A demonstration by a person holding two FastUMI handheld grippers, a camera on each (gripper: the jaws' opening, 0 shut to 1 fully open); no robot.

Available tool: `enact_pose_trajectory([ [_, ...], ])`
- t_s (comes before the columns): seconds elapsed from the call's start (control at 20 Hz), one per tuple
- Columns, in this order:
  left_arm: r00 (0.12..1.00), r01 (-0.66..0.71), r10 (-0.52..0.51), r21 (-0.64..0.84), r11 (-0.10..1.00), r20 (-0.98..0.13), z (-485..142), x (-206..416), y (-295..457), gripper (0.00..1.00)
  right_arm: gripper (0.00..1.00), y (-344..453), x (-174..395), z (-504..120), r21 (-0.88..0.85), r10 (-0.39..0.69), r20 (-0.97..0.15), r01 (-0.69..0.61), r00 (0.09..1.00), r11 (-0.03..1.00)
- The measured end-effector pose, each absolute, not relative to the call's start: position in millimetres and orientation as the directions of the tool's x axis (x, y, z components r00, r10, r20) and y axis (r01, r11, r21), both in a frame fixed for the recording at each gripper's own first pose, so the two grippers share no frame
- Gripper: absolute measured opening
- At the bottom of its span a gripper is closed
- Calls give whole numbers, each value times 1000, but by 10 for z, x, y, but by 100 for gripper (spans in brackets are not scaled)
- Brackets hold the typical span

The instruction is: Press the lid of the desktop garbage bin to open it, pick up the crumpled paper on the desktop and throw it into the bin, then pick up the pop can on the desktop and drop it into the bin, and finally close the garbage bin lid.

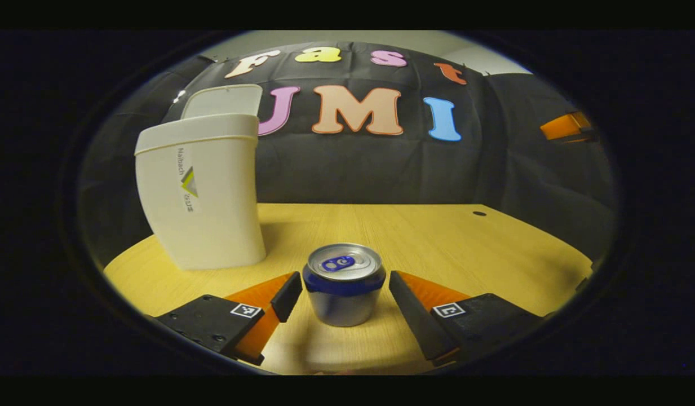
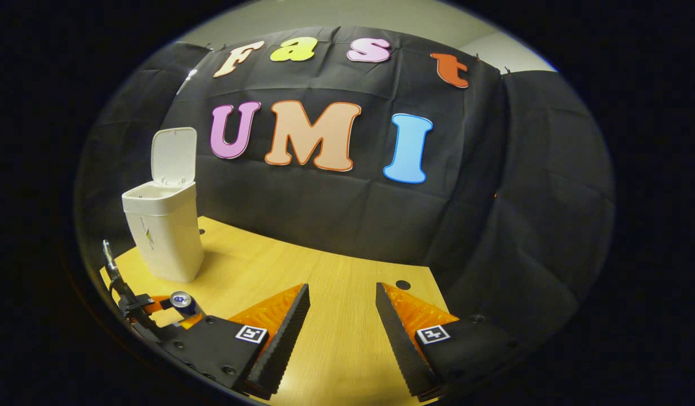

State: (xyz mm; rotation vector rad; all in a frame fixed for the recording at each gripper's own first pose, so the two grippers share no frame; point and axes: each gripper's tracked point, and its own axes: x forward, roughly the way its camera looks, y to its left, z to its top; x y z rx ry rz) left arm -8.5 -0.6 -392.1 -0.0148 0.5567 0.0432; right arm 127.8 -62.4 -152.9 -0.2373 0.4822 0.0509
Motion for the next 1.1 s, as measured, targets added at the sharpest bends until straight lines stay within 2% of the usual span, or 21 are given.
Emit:
enact_pose_trajectory([
  [0.15,835,-55,53,12,998,-547,-4030,-23,37,94,81,-500,1206,-1620,-220,15,-488,-140,873,965],
  [0.2,838,-55,47,2,998,-544,-3971,-12,42,77,81,-475,1173,-1628,-217,24,-493,-150,869,965],
  [0.35,855,-26,26,6,1000,-518,-3672,85,54,75,81,-332,1139,-1572,-204,53,-494,-175,868,963],
  [0.6,933,-13,19,20,1000,-360,-2515,604,352,72,81,-101,1153,-1325,-142,89,-448,-169,889,975],
  [0.85,971,-119,132,76,990,-201,-1493,1245,1158,72,81,-109,1096,-1222,-52,57,-419,-86,906,995],
  [1.1,953,-202,230,154,967,-197,-1392,1655,1970,72,81,-163,989,-1344,3,-32,-432,37,901,999],
])
